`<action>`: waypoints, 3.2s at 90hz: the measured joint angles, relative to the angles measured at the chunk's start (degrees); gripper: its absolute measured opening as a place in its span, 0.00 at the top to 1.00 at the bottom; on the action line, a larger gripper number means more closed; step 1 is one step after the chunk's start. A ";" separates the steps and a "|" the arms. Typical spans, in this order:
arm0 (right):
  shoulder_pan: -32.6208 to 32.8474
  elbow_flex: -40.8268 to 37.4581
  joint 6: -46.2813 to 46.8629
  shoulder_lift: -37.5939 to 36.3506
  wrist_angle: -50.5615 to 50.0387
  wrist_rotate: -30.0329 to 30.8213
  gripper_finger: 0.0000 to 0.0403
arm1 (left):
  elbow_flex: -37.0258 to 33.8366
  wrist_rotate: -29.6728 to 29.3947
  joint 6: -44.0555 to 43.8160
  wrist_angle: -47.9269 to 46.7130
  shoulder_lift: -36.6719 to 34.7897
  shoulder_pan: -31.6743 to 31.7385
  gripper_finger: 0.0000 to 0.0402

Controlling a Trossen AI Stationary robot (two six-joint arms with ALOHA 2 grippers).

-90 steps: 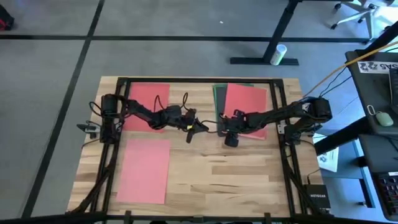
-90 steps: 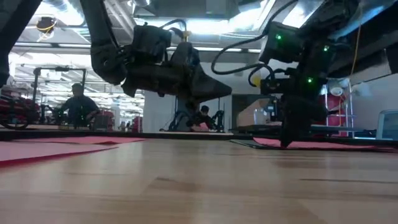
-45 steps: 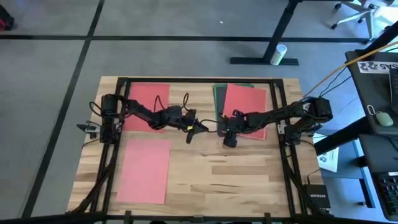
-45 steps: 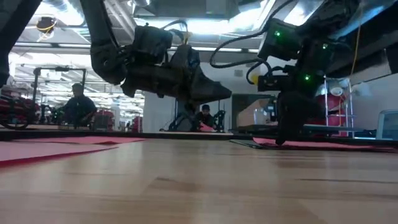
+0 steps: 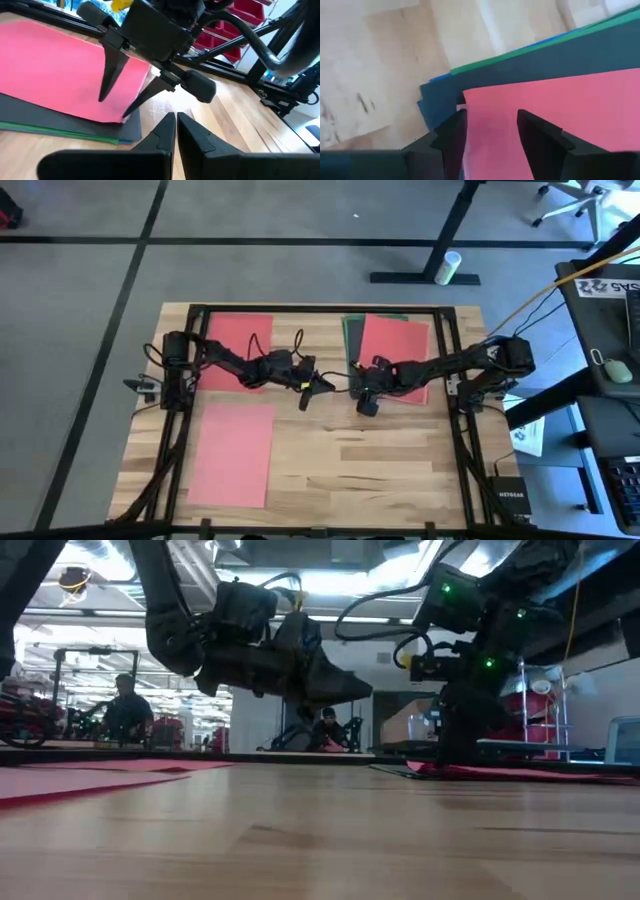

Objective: Organize paper
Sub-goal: Stack the red paper on top of the red paper

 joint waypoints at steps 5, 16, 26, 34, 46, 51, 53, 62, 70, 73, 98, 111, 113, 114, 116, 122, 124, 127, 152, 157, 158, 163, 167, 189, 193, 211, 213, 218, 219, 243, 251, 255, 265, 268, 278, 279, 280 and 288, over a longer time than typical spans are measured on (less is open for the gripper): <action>0.00 0.00 0.00 0.00 0.00 0.40 0.59 | 0.00 0.00 0.00 0.00 0.00 0.01 1.00; 0.00 0.00 -0.02 0.00 0.00 0.67 0.59 | 0.00 0.00 0.00 0.00 0.00 0.02 1.00; 0.00 0.00 -0.04 0.00 -0.02 2.12 0.60 | 0.00 0.00 0.00 0.00 0.00 0.02 1.00; 0.00 0.00 -0.18 0.00 -0.04 2.67 0.62 | 0.00 0.00 0.00 0.00 0.00 0.02 1.00; 0.00 0.00 -0.28 0.00 -0.20 4.62 0.70 | 0.00 0.00 0.00 0.00 0.00 0.02 1.00; 0.00 0.00 -0.39 0.00 -0.33 5.37 0.75 | 0.00 0.00 0.00 0.00 0.00 0.02 1.00; 0.00 0.00 -0.52 0.00 -0.37 5.49 0.77 | 0.00 0.00 0.00 0.00 0.00 0.02 1.00; 0.00 0.00 -1.68 0.00 -0.39 5.49 0.85 | 0.00 0.00 0.00 0.02 0.00 0.02 1.00; 0.00 0.00 -1.93 0.36 -0.33 5.49 0.93 | 0.00 0.00 0.00 0.02 0.00 0.02 1.00; 0.00 -0.02 -2.13 0.47 -0.52 5.49 0.96 | 0.00 0.00 0.00 0.04 0.00 0.02 1.00; 0.00 -0.04 -3.37 1.77 -0.59 5.19 1.00 | 0.00 0.02 0.49 0.19 0.01 0.00 1.00; 0.00 -0.04 -3.32 1.09 -0.37 4.24 1.00 | 0.00 0.02 0.46 0.76 0.04 -0.05 1.00; 0.00 0.05 -3.32 0.86 -0.38 4.01 1.00 | 0.00 0.02 0.48 0.92 0.04 -0.10 1.00; 0.00 0.13 -3.32 0.75 -0.46 3.83 1.00 | 0.00 0.02 0.49 1.02 0.04 -0.15 1.00; 0.00 0.33 -3.31 0.58 -0.62 3.66 1.00 | 0.00 0.02 0.54 1.11 0.02 -0.29 1.00; 0.00 1.45 -3.30 0.03 -0.84 3.29 1.00 | -0.02 0.00 1.12 0.72 -0.51 -0.65 1.00; 0.00 1.88 -3.30 -0.21 -0.91 3.28 1.00 | -0.02 0.00 1.53 0.74 -0.77 -0.79 1.00; 0.00 2.73 -3.32 -0.47 -1.11 3.30 1.00 | -0.02 0.00 1.72 0.72 -1.46 -1.05 1.00; -0.01 9.72 -6.95 -1.27 -1.36 3.30 1.00 | -0.05 0.03 4.45 -0.40 -12.35 -2.90 1.00; -0.33 10.52 -8.01 -1.27 -0.74 3.21 1.00 | -0.04 0.03 4.76 -0.91 -15.53 -3.15 1.00; -0.42 10.66 -8.16 -1.27 -0.51 3.10 1.00 | -0.04 0.02 4.76 -1.17 -16.19 -3.19 1.00; -0.56 11.39 -8.71 -1.27 1.00 2.09 1.00 | -0.04 -0.02 4.74 -2.46 -19.22 -3.37 1.00; -1.07 11.68 -9.25 -1.27 2.06 1.30 1.00 | -0.12 -0.14 4.64 -4.00 -21.67 -3.37 1.00; -3.09 11.76 -12.03 -1.24 8.74 -1.92 1.00 | -6.74 -6.29 4.98 -4.61 -33.94 -3.35 1.00; -3.77 11.74 -12.13 -1.20 9.67 -2.78 1.00 | -8.84 -7.94 4.98 -4.70 -35.88 -3.37 1.00; -6.17 13.61 -12.50 0.60 12.48 -7.90 1.00 | -17.03 -10.73 2.70 -5.17 -42.76 -2.19 1.00; -6.19 14.11 -12.70 0.97 12.68 -8.29 1.00 | -17.67 -10.83 2.08 -5.38 -43.22 -2.04 1.00; -6.55 15.57 -13.68 2.05 12.62 -9.15 1.00 | -19.17 -11.11 1.27 -5.99 -44.66 -1.49 1.00; -6.58 15.90 -13.75 2.34 12.63 -9.26 1.00 | -19.51 -11.24 1.18 -6.22 -44.89 -1.39 1.00; -7.60 28.40 -18.16 11.65 12.68 -16.18 1.00 | -24.42 -15.23 0.69 -6.62 -50.54 -1.14 1.00; -7.98 33.65 -19.39 15.56 12.78 -18.80 1.00 | -25.96 -15.65 0.64 -6.70 -52.99 -1.25 1.00; -8.03 36.02 -19.89 17.49 12.43 -20.44 1.00 | -26.66 -15.69 0.61 -6.69 -54.34 -1.49 1.00; -8.64 41.33 -20.17 21.54 12.62 -24.69 1.00 | -28.25 -16.40 0.81 -7.45 -58.13 -2.44 1.00; -8.76 42.80 -20.17 22.59 13.07 -25.79 1.00 | -28.80 -16.70 1.26 -7.43 -59.22 -2.84 1.00; -9.20 46.82 -20.41 26.24 12.54 -28.11 1.00 | -30.73 -17.93 3.06 -7.37 -63.42 -4.13 1.00; -9.31 47.17 -20.42 26.57 12.45 -28.30 1.00 | -30.97 -18.08 3.16 -7.37 -63.85 -4.25 1.00; -9.45 47.50 -20.44 26.93 12.28 -28.43 1.00 | -31.15 -18.21 3.22 -7.43 -64.21 -4.34 1.00; -9.44 50.78 -20.73 29.81 12.07 -30.15 1.00 | -32.29 -18.92 3.31 -7.38 -67.30 -4.85 1.00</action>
